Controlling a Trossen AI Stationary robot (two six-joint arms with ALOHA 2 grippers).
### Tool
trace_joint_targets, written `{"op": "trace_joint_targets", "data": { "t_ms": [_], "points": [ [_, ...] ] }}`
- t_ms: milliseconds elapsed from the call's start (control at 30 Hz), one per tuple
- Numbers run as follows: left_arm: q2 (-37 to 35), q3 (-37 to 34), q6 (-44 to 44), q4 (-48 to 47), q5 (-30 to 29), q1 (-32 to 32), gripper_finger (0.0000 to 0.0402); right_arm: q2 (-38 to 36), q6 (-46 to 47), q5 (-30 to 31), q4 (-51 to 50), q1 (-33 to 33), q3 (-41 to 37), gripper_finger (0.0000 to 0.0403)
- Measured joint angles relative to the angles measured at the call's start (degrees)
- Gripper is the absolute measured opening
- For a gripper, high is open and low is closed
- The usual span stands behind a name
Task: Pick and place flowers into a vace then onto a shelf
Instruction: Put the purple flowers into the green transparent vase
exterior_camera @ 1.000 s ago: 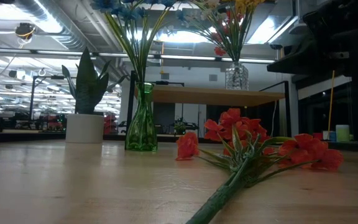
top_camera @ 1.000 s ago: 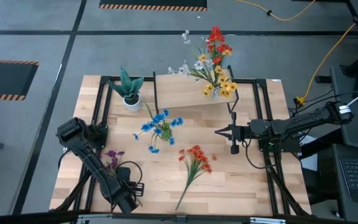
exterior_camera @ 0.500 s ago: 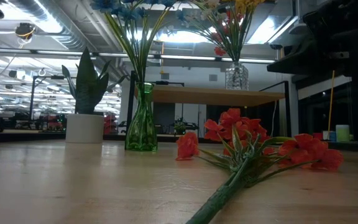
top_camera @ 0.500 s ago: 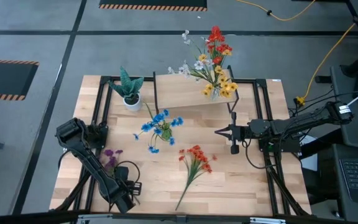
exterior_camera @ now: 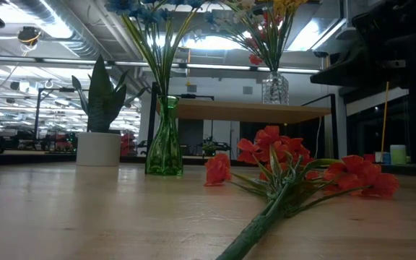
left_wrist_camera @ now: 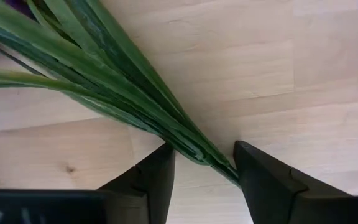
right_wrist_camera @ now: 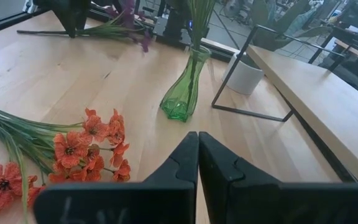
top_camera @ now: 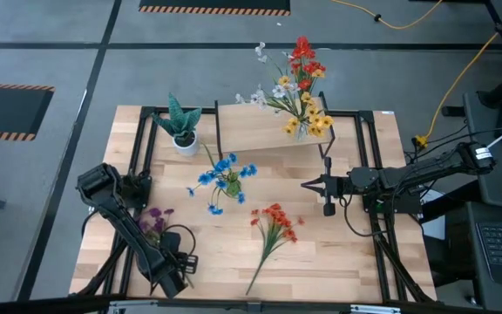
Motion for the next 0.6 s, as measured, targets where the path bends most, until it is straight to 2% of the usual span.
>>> {"op": "trace_joint_targets", "data": {
  "t_ms": [367, 600],
  "points": [
    [0.15, -0.04, 9.99, 0.34, -1.94, -0.07, 0.0087, 0.0, 0.0, 0.01, 0.0, 0.02, 0.0, 0.0016],
    [0.2, -0.04, 10.56, -0.17, -2.25, -0.13, 0.0078, 0.0, -0.07, 0.01, 0.07, 0.0, 0.0, 0.0016]
  ]
}}
